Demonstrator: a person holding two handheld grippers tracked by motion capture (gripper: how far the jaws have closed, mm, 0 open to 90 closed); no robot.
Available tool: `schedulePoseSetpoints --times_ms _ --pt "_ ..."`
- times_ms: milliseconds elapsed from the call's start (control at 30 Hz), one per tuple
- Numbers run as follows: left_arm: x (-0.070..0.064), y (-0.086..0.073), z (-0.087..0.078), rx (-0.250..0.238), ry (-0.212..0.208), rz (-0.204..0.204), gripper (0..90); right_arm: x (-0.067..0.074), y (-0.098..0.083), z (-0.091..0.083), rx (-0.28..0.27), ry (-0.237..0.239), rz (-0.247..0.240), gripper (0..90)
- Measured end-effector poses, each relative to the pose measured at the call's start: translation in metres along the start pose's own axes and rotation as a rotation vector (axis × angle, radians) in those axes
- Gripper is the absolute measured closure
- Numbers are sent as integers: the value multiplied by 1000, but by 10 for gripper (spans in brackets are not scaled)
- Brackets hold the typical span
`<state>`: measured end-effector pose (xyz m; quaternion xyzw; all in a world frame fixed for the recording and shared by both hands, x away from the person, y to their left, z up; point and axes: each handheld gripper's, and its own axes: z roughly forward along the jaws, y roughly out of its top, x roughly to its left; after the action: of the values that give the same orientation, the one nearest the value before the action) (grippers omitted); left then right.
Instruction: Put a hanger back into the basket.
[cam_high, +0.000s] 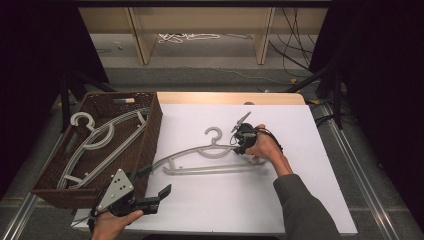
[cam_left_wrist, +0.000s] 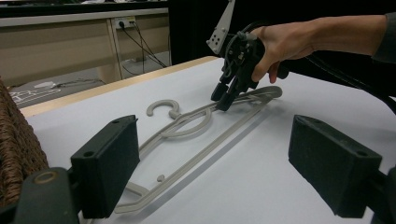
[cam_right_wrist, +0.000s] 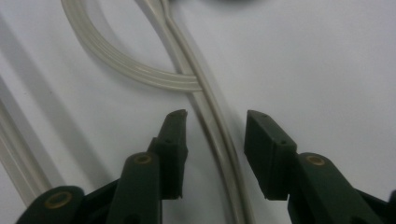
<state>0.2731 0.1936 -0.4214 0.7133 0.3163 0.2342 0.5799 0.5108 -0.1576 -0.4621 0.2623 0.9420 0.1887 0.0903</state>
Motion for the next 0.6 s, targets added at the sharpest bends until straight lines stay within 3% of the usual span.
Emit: schedulePoseSetpoints --times_ms 167,300,400,467,600 --pt "0 -1 1 -13 -2 -24 160 -1 3 1 22 18 -4 658" --pt "1 1 -1 -6 0 -8 160 -2 5 2 44 34 -6 696" --pt "1 1 -1 -8 3 -19 160 1 8 2 64 29 -3 720" --pt "1 1 -1 -7 3 -14 160 3 9 1 73 25 -38 746" --pt "0 1 -1 -8 1 -9 160 6 11 1 87 12 -59 756"
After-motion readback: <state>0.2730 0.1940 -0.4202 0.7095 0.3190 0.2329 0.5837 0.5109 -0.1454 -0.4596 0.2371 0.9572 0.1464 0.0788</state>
